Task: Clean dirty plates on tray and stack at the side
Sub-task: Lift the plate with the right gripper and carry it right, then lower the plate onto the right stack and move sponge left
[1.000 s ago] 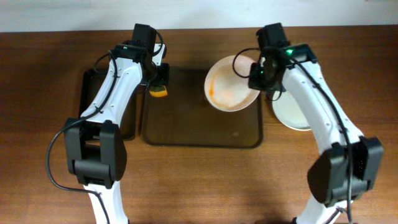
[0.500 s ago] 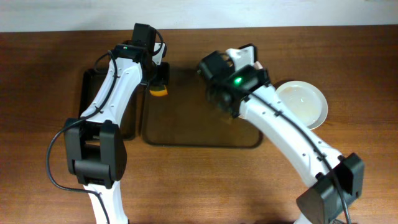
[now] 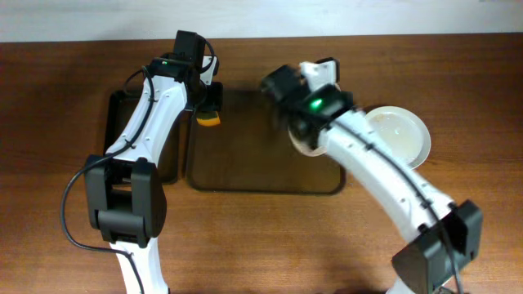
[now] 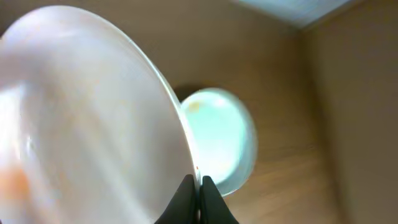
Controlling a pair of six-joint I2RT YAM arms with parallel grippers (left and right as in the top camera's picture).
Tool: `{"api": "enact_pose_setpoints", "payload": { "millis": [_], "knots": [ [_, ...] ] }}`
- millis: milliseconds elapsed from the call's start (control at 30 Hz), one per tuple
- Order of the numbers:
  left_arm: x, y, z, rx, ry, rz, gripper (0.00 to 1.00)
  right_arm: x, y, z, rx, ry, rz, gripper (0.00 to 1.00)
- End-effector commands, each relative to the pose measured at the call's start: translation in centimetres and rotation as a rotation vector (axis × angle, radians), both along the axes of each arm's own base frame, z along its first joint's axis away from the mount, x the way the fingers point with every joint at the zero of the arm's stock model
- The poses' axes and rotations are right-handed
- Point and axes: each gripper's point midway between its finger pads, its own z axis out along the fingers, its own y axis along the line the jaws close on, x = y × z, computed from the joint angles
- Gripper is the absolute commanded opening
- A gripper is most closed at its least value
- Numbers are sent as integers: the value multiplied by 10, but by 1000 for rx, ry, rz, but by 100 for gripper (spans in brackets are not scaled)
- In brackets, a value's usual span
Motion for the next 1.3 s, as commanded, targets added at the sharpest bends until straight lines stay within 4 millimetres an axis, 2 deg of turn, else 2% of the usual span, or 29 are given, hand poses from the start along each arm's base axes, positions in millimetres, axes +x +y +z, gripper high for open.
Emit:
{"api": "enact_pose_setpoints", "payload": {
  "millis": [0, 33, 133, 233, 300, 367, 467, 567, 633, 733, 833, 900, 967, 1033, 1133, 1200, 1267],
  "knots": [
    [-1, -5, -6, -5, 7, -27, 0, 4, -6, -21, 361, 171, 51, 4],
    [-1, -5, -6, -5, 7, -27, 0, 6, -14, -23, 395, 180, 33, 4],
    [-1, -5, -6, -5, 7, -27, 0, 14, -67, -28, 531, 192, -79, 4],
    [-1, -5, -6, -5, 7, -27, 0, 14, -132, -30, 561, 154, -233, 4],
    [0, -5, -5, -6, 4, -27, 0, 10, -175, -39, 568, 146, -343, 4],
    [0, -5, -5, -6, 3, -27, 0, 5, -204, -53, 575, 163, -423, 4],
    [2, -5, -5, -7, -3, -27, 0, -3, -232, -87, 586, 230, -513, 4],
    [2, -5, -5, -7, -3, -27, 0, -3, -239, -110, 590, 276, -543, 4],
    [2, -5, -5, -7, -4, -27, 0, -2, -236, -125, 602, 312, -546, 4],
    [1, -5, -5, -7, 0, -27, 0, -3, -223, -133, 645, 354, -521, 26],
    [-5, 1, 0, -2, 31, -17, 0, 1, -202, -128, 719, 380, -418, 30],
    [-14, 13, 13, 6, 77, 4, 0, 5, -179, -115, 835, 374, -327, 31],
    [-24, 29, 27, 22, 122, 34, 0, 10, -160, -97, 930, 339, -257, 30],
    [-33, 55, 37, 80, 163, 92, 0, 16, -140, -80, 982, 310, -167, 31],
    [-45, 100, 42, 104, 217, 190, 0, 21, -113, -79, 953, 328, -95, 37],
    [-44, 130, 39, 124, 217, 249, 0, 28, -92, -78, 931, 327, -35, 44],
    [-39, 145, 31, 121, 206, 277, 0, 35, -72, -77, 910, 317, 22, 51]
  ]
}}
